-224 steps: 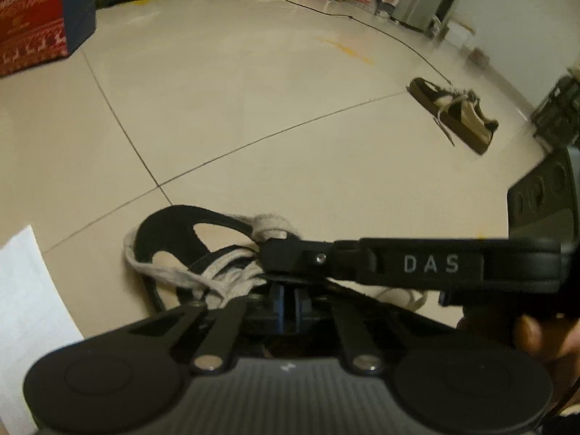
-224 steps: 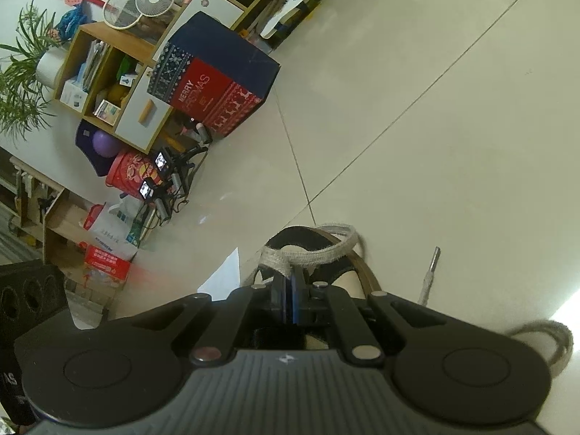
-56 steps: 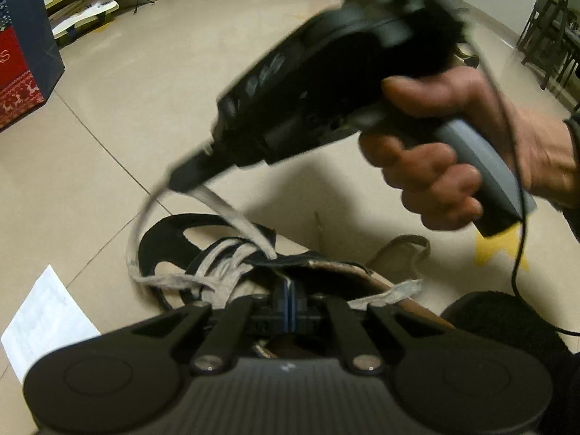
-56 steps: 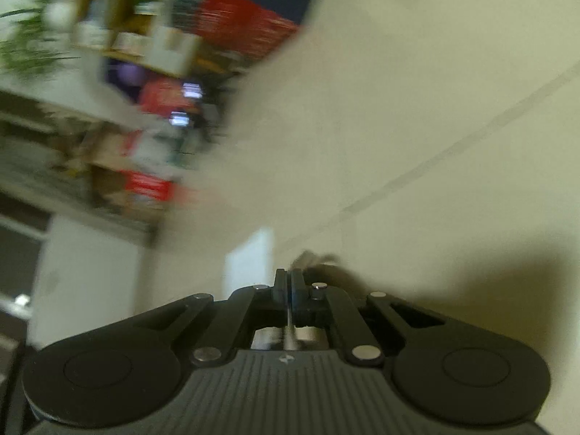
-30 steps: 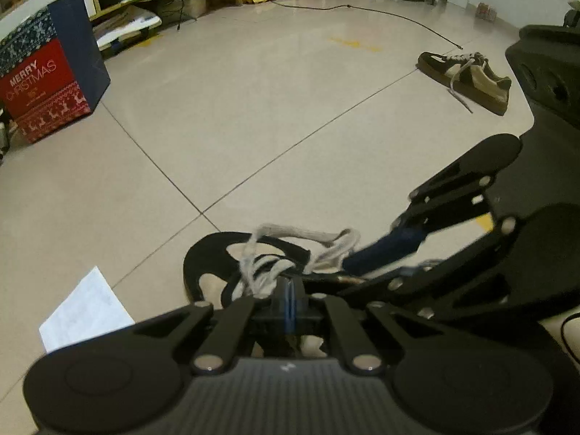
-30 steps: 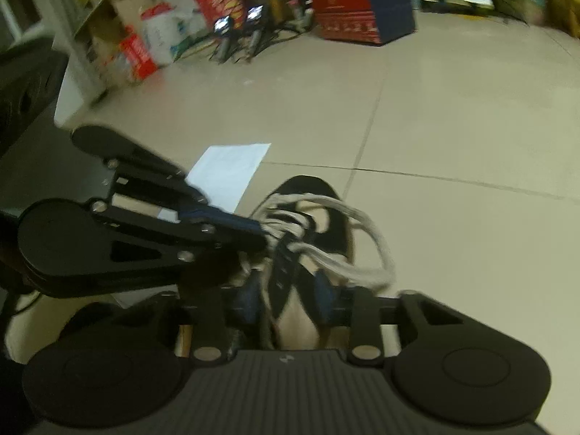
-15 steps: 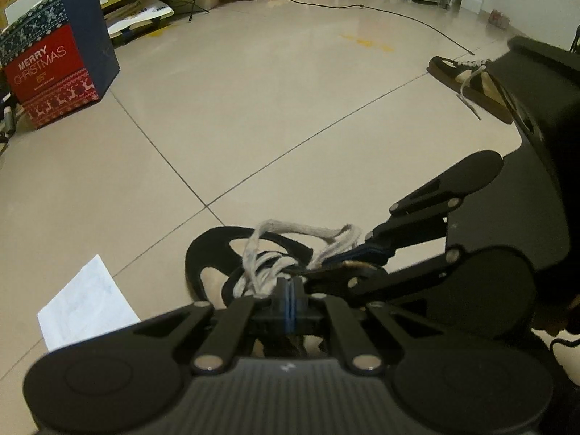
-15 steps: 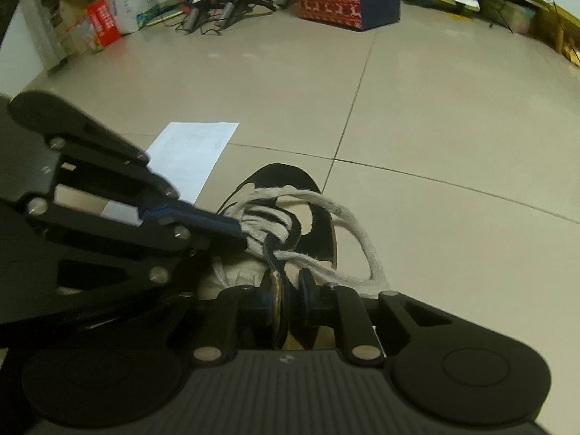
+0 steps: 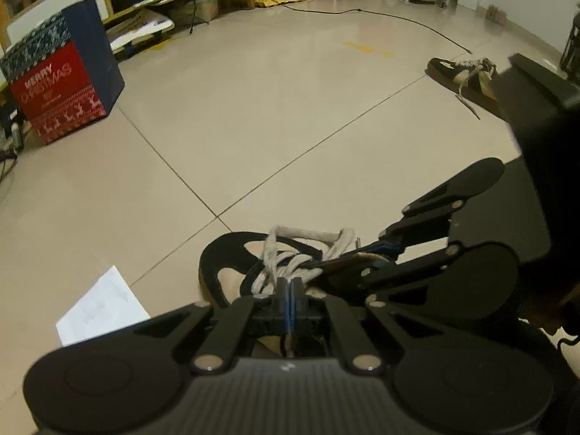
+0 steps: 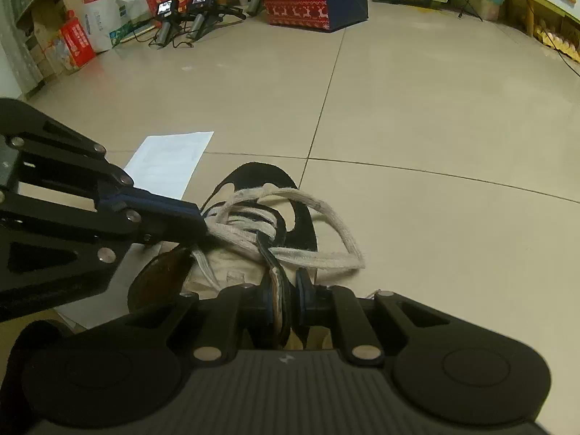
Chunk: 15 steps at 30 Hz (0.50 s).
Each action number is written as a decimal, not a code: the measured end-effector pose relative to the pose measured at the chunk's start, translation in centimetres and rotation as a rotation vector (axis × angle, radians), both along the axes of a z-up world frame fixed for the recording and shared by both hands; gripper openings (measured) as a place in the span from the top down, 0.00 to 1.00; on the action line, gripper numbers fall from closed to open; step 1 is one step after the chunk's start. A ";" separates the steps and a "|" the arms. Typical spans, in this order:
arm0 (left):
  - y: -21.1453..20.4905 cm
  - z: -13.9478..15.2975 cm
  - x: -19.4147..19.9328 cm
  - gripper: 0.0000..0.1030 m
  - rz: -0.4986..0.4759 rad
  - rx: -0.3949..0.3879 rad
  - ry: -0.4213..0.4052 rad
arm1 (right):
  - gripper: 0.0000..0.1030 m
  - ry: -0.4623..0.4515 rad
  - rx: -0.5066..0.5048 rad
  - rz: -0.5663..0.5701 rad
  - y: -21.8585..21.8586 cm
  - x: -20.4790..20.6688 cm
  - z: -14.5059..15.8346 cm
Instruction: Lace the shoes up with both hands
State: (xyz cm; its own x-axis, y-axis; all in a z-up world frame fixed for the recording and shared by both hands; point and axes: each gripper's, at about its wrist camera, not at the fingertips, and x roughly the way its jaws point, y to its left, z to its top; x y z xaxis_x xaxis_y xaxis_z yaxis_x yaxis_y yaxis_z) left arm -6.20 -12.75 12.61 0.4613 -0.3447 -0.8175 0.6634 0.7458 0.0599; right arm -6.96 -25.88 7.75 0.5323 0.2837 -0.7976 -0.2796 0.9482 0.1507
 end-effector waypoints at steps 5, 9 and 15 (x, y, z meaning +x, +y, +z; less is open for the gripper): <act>0.6 0.6 -0.7 0.99 -0.010 0.008 -0.008 | 0.90 0.003 -0.020 0.002 0.4 0.0 -0.1; 2.3 1.5 -0.7 0.99 0.006 0.014 -0.007 | 0.90 0.000 -0.092 0.018 1.0 -0.1 -0.1; 3.0 1.4 -0.9 0.99 0.033 0.076 -0.024 | 0.89 0.019 -0.101 -0.062 2.1 0.0 -0.1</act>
State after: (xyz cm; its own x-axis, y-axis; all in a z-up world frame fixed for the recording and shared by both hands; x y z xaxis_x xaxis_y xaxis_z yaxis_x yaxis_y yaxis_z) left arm -7.11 -9.71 13.97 0.4913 -0.2665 -0.8292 0.6359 0.7603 0.1324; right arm -6.98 -23.77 7.70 0.5311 0.1680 -0.8305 -0.2177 0.9743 0.0578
